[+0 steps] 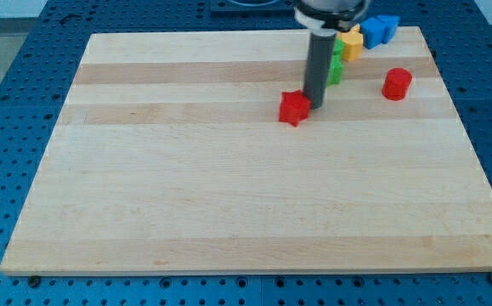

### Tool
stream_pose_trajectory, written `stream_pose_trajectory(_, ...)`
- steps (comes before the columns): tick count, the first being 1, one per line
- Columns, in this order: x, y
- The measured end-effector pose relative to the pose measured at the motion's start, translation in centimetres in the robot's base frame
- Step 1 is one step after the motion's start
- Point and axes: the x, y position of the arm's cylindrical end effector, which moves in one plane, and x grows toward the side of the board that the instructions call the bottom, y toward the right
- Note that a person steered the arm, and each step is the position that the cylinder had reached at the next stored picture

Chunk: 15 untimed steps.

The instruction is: Move red circle closer to red star

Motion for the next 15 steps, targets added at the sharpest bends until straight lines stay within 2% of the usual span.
stream_pose_trajectory(1, 0.0, -1.4)
stream_pose_trajectory(3, -1.8, 6.5)
stream_pose_trajectory(5, -6.4, 10.7)
stream_pose_trajectory(6, -8.0, 15.1)
stream_pose_trajectory(7, -8.3, 19.4)
stream_pose_trajectory(8, -6.6, 19.8)
stream_pose_trajectory(10, -3.2, 15.6)
stream_pose_trajectory(14, 0.1, 2.8)
stream_pose_trajectory(15, -0.5, 3.9)
